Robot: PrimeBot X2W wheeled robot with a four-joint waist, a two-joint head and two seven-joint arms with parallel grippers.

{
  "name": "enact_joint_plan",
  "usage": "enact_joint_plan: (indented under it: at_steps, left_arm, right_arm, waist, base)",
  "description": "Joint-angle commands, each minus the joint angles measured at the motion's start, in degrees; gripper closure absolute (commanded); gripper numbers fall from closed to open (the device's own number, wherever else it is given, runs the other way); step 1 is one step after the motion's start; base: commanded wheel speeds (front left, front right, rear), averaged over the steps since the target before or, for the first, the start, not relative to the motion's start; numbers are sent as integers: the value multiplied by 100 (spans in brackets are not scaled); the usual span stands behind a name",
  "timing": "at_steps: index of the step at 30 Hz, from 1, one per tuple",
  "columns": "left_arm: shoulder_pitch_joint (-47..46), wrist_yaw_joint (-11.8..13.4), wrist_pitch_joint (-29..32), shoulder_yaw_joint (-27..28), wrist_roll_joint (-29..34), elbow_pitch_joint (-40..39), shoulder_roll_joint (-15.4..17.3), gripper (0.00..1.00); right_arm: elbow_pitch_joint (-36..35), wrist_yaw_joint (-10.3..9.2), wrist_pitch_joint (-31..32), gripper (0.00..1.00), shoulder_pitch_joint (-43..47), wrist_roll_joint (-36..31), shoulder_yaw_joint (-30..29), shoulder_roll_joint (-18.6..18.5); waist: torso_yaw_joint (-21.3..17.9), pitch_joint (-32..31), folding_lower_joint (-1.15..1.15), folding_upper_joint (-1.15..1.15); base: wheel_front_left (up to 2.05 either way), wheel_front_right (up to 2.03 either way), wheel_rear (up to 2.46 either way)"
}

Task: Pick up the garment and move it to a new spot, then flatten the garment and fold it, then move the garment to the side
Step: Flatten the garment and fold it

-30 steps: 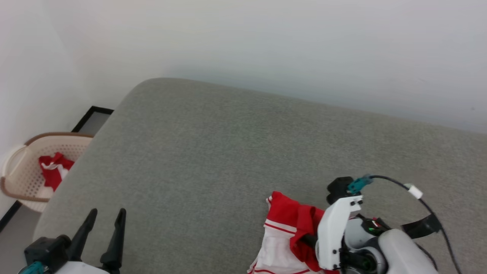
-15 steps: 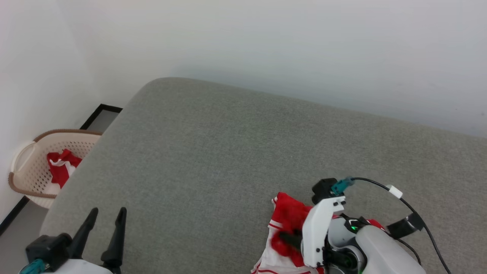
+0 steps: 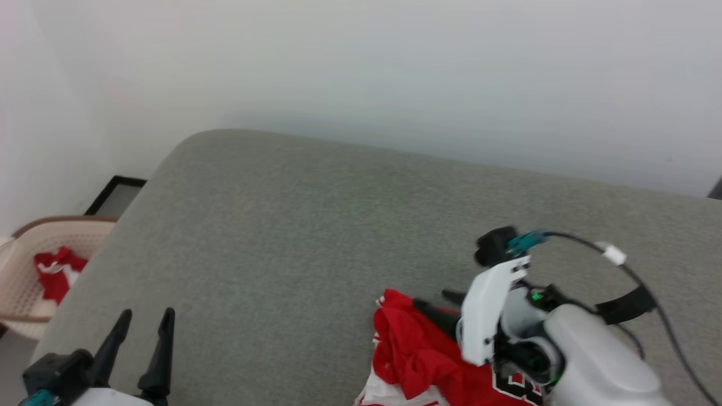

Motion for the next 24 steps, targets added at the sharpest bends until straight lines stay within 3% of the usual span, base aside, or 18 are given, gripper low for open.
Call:
enact_joint_plan:
  at_steps: [1, 14, 24]
  left_arm:
    - [48, 37, -29, 27, 33, -26, 13, 0]
    - [270, 117, -42, 214, 97, -83, 95, 0]
    - [406, 105, -56, 398, 182, -44, 52, 0]
  right_arm:
    - [-150, -10, -84, 0, 26, 79, -43, -106]
    - [-1160, -10, -1174, 0, 721, -268, -931, -1322]
    - [-1565, -10, -2227, 0, 1503, -789, -1624, -1810]
  waist:
    - [-170, -42, 0, 0]
    - [-941, -150, 0, 0]
    - [-1330, -155, 0, 0]
  base:
    - [0, 0, 0]
    - [0, 0, 0]
    - [0, 0, 0]
